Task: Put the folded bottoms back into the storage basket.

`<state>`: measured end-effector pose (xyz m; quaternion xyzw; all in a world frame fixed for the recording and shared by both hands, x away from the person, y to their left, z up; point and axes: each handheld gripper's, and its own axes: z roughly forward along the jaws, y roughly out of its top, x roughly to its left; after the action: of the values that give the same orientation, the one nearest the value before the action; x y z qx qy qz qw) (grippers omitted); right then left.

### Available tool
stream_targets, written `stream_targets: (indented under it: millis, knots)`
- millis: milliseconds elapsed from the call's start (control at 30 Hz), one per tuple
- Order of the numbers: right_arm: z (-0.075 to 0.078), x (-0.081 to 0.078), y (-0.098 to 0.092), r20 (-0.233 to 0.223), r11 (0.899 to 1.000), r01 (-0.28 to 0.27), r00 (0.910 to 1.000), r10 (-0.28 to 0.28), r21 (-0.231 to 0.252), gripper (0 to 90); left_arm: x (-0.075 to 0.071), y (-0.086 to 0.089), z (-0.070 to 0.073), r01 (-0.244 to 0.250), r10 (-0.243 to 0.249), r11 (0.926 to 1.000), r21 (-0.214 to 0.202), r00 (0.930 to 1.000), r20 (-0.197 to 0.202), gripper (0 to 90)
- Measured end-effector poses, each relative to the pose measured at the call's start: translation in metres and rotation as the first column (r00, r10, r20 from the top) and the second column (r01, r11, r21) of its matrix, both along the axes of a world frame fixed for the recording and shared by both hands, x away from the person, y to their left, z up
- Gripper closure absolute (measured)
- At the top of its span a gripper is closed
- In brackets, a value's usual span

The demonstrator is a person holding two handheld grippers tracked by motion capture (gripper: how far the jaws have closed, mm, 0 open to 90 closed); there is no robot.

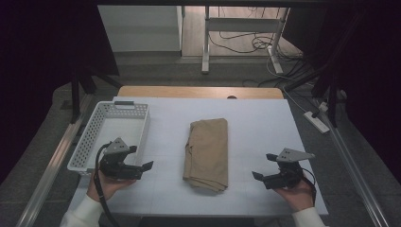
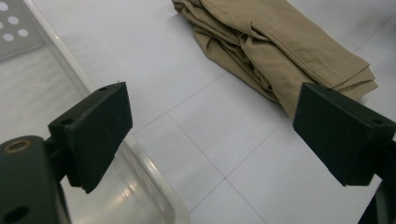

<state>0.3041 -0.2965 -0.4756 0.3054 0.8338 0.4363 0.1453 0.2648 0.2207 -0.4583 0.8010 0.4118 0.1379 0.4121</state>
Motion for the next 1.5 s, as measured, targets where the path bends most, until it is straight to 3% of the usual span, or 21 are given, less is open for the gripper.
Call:
stream_targets:
  millis: [667,1067,1500]
  knots:
    - [0.002,0.000,0.002,0.017,1.000,-0.017,0.9997,0.017,0.000,9.3,-0.001,-0.001,0.001,-0.004,0.004,1.0000,-0.002,0.9999,0.010,11.1]
    - [0.008,-0.002,0.010,0.037,0.998,-0.056,0.9977,0.056,0.004,9.5,-0.002,-0.002,0.003,-0.005,0.005,1.0000,-0.002,0.9997,0.022,11.3]
    - [0.010,-0.001,0.023,0.044,0.996,-0.091,0.9948,0.092,-0.026,12.3,-0.002,-0.004,0.003,-0.004,0.004,1.0000,0.005,0.9997,0.025,11.3]
